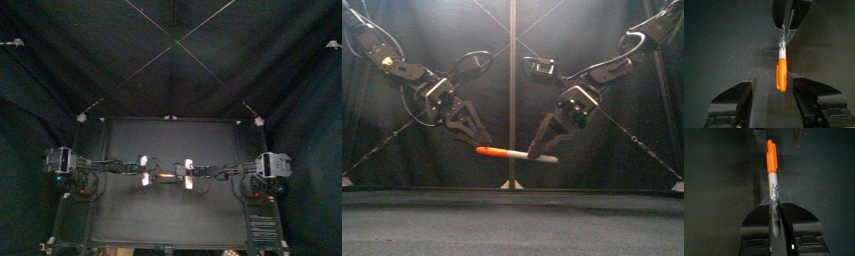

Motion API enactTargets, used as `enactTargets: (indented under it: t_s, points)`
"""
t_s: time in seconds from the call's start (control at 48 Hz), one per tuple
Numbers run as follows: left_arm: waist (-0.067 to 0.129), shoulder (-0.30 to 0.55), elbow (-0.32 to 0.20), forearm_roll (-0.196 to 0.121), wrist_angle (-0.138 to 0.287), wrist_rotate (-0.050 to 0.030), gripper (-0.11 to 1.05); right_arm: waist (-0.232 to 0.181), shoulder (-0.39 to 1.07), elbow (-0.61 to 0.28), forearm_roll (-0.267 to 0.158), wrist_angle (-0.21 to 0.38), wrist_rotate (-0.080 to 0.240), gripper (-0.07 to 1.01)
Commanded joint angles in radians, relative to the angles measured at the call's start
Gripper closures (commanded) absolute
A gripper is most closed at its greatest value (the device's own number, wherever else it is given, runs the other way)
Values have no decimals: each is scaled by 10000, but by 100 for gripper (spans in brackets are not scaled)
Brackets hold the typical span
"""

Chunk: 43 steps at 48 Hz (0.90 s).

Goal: Uncap the pen

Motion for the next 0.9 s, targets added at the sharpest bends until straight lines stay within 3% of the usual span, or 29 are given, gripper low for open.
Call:
enactTargets:
  t_s: [0.021,0.438,0.729,0.896]
  points:
    - [-31,-31,-276,15,77,-15,8,-61,-322,-199,0,-46,0,50]
    - [0,614,-721,15,123,0,12,-31,-322,-276,0,-46,0,50]
    - [0,644,-813,399,123,0,42,-31,-245,-169,0,-46,15,50]
    - [46,506,-690,706,261,0,50,-77,-430,123,31,-46,31,50]
